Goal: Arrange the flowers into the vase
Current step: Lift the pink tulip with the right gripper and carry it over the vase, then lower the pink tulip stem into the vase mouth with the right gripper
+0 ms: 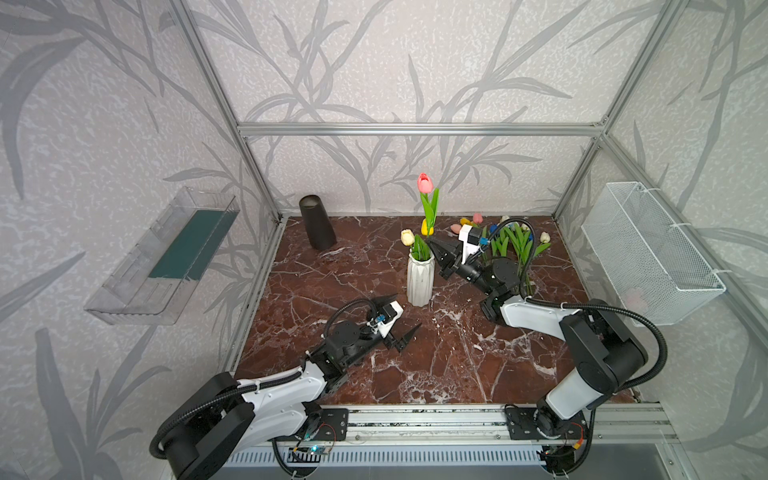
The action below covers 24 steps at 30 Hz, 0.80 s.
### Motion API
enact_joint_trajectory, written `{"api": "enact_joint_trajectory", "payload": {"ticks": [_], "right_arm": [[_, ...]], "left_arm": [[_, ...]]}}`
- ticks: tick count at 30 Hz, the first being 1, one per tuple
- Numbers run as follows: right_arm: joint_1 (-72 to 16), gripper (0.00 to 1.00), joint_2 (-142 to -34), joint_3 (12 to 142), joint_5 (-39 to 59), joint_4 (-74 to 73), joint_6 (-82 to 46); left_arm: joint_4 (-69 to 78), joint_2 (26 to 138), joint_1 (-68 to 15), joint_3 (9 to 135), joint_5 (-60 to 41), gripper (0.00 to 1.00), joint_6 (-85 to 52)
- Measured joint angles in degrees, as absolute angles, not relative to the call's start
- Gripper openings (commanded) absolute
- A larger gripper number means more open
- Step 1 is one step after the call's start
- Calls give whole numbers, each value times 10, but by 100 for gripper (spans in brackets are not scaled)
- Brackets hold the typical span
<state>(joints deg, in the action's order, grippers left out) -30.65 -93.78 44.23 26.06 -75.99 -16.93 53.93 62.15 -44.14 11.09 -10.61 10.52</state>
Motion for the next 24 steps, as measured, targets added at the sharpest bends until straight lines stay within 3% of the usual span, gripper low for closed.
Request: {"api": "enact_joint_trajectory", "payload": {"ticks": [12,19,24], "right_arm": [[-321,1,-919,416,257,-729,-110],[-321,12,-900,404,252,-705,-91],[-321,13,-887,404,245,-683,-81]], "left_arm": [[539,622,-441,111,-106,99,105],[535,625,-442,111,-106,99,105],[535,628,-442,111,-106,99,105]]}}
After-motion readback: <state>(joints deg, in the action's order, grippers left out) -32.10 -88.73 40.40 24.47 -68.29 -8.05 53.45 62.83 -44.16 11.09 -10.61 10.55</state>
